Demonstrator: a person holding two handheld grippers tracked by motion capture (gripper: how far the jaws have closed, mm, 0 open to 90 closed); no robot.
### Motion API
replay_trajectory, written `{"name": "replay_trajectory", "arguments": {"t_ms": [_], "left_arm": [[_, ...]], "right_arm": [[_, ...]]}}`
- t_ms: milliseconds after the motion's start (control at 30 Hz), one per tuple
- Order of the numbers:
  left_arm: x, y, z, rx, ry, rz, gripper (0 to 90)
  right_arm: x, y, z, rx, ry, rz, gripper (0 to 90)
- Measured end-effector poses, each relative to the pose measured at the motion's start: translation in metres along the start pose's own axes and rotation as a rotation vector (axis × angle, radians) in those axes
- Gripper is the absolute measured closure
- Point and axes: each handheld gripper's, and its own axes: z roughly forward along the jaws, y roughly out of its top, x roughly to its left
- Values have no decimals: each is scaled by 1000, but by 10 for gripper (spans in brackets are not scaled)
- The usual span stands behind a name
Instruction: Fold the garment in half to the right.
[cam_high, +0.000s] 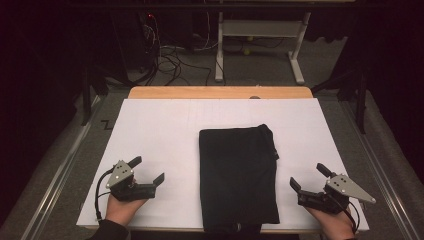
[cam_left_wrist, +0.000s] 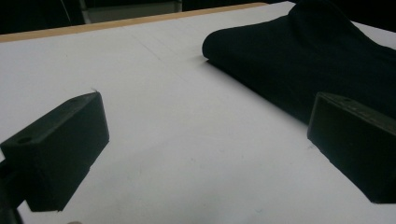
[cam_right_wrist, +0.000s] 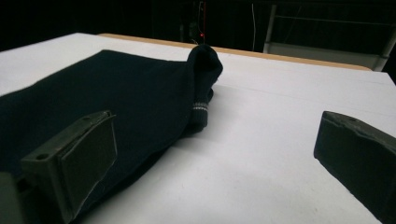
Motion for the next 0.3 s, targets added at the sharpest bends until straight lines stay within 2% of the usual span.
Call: {"name": "replay_trajectory", "arguments": {"t_ms": [200,300], "left_arm": [[0,1,4,15,-10,5,0],[0,1,5,20,-1,6,0]], "right_arm": [[-4,0,-3,-9,-8,6,0],[-6,-1,-4,-11,-9,14,0]]}}
